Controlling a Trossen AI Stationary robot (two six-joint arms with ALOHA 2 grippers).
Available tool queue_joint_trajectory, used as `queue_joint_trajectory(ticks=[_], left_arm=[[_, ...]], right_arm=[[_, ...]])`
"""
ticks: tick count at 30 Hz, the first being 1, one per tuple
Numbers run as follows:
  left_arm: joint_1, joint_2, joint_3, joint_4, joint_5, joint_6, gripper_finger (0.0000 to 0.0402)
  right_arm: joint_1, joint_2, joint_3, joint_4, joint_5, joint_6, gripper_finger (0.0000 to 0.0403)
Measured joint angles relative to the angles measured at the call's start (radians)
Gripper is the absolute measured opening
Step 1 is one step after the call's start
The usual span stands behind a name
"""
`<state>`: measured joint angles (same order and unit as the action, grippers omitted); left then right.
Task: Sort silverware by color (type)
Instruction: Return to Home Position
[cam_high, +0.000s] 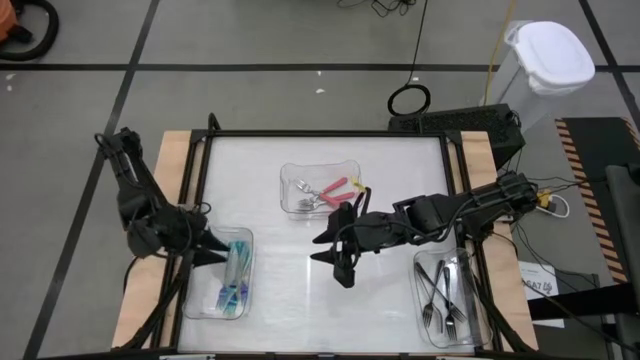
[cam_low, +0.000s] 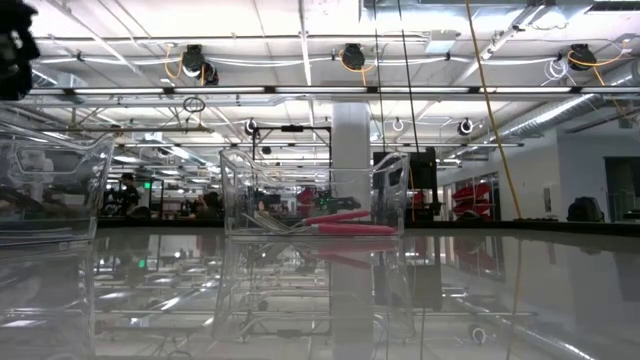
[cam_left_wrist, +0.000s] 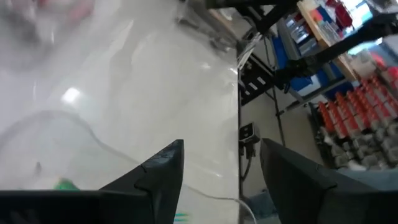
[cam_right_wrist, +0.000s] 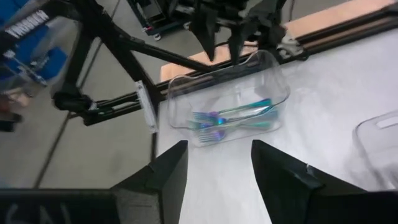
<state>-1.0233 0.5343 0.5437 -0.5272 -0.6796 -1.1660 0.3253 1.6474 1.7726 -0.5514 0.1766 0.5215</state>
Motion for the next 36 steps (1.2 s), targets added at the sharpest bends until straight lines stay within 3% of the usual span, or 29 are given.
queue_joint_trajectory(ticks=[8, 13, 19, 22, 26, 31, 36], left_arm=[[0.049, -0.013, 0.161, -0.111, -0.095, 0.422, 0.0193], [0.092, -0.046, 0.222, -0.112, -0.18, 0.637, 0.0143], [0.137, -0.09, 0.285, -0.108, -0.274, 0.773, 0.0057], [0.157, -0.102, 0.316, -0.112, -0.276, 0.841, 0.0013], [0.177, -0.1, 0.341, -0.109, -0.334, 0.954, 0.0008], [0.197, -0.079, 0.341, -0.061, -0.502, 0.966, 0.0008], [0.22, -0.042, 0.338, -0.031, -0.54, 0.959, 0.0008]], right_arm=[[-0.034, -0.011, 0.0, 0.007, 0.002, -0.13, 0.0155], [-0.047, -0.045, 0.0, 0.002, 0.003, -0.267, 0.0098], [-0.067, -0.106, 0.0, -0.029, 0.007, -0.476, 0.001], [-0.083, -0.136, 0.0, -0.059, 0.008, -0.566, 0.0008], [-0.124, -0.173, 0.0, -0.136, -0.001, -0.683, 0.0003], [-0.214, -0.226, 0.0, -0.227, -0.12, -0.786, 0.0002], [-0.307, -0.279, 0.0, -0.247, -0.302, -0.874, 0.0002]])
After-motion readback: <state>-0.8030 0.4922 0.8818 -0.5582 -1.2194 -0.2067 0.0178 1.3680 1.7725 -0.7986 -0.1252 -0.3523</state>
